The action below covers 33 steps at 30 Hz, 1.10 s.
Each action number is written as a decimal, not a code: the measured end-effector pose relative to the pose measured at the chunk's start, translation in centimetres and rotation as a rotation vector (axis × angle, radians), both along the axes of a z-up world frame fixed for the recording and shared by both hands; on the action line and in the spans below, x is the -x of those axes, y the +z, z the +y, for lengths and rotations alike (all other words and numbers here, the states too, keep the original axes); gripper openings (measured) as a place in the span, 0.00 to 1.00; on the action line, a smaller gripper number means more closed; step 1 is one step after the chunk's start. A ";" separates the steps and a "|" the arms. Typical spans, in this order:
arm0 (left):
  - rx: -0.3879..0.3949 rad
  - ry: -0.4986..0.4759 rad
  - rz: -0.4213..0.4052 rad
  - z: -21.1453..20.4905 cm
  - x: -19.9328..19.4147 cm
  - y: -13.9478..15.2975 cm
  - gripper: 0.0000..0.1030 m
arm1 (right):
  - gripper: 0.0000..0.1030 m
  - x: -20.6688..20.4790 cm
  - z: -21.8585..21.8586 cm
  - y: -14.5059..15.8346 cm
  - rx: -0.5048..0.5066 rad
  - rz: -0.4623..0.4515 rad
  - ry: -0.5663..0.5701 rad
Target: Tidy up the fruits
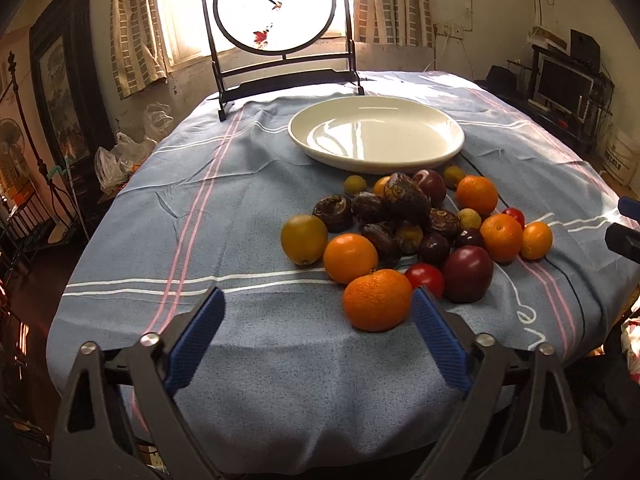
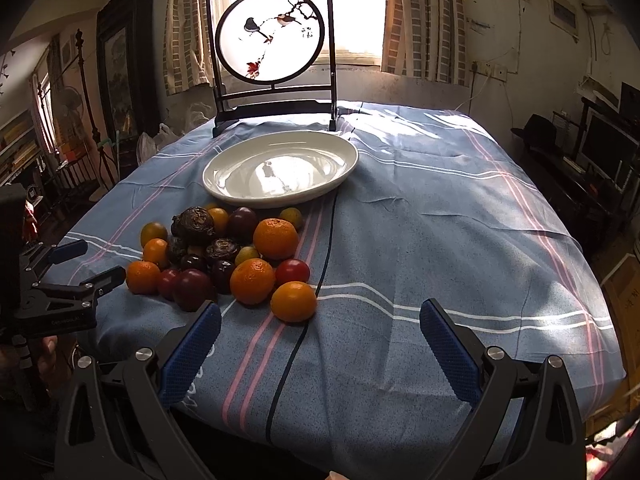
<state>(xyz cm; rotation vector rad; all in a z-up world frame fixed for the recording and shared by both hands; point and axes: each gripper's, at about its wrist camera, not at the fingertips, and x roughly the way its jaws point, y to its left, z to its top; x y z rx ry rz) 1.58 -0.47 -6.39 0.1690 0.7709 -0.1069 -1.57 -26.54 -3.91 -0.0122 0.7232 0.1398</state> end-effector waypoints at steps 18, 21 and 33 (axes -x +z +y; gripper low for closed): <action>0.149 -0.113 0.047 -1.0 -1.7 -2.8 0.40 | 0.97 -1.3 -1.3 -2.2 -0.021 0.051 0.003; 0.146 -0.129 0.037 -1.1 -1.2 -2.6 0.39 | 0.97 -1.5 -0.8 -3.0 -0.004 0.066 0.035; 0.146 -0.092 -0.019 1.4 0.5 -1.0 0.39 | 0.64 -4.7 2.3 -4.9 0.063 0.078 0.102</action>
